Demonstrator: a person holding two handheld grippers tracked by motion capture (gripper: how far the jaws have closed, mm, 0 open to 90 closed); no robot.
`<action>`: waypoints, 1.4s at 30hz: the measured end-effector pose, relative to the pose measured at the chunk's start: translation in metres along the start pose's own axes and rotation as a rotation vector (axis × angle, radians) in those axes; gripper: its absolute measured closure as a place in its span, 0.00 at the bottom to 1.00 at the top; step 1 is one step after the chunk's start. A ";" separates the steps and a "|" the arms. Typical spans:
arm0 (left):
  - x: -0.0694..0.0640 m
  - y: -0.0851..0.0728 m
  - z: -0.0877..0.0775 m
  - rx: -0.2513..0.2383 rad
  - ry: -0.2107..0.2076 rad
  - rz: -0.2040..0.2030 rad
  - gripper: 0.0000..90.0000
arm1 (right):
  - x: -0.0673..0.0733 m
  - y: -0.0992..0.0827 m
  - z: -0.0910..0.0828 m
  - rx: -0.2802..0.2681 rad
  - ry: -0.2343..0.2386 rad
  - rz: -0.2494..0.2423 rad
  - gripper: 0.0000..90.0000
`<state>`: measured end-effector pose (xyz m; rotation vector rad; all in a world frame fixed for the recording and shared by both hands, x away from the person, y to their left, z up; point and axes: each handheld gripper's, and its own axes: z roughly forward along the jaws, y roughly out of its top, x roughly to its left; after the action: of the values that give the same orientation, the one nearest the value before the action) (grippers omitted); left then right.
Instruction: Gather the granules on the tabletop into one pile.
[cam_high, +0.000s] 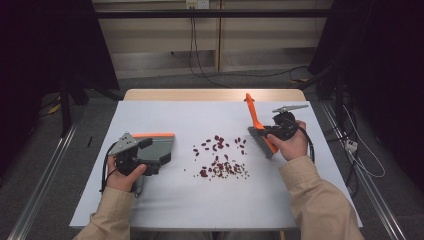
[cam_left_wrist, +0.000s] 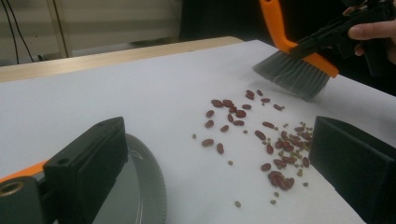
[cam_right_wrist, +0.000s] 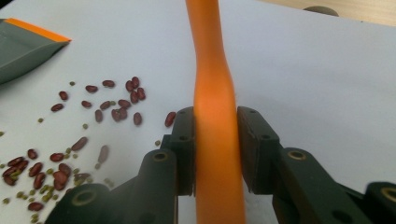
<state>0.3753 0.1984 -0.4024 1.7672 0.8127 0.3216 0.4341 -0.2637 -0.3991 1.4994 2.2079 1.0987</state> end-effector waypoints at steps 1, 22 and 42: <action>0.000 0.000 0.000 -0.002 0.000 -0.004 0.05 | 0.000 0.001 0.004 0.002 -0.011 -0.003 0.77; 0.005 -0.006 -0.005 0.002 0.013 -0.020 0.05 | 0.004 -0.010 0.019 0.119 -0.073 -0.167 0.79; 0.023 -0.018 -0.019 0.006 0.028 -0.061 0.05 | 0.011 0.037 0.084 0.025 0.001 -0.446 0.79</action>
<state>0.3747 0.2300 -0.4162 1.7435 0.8869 0.3044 0.5039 -0.2101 -0.4286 0.9390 2.3991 0.9245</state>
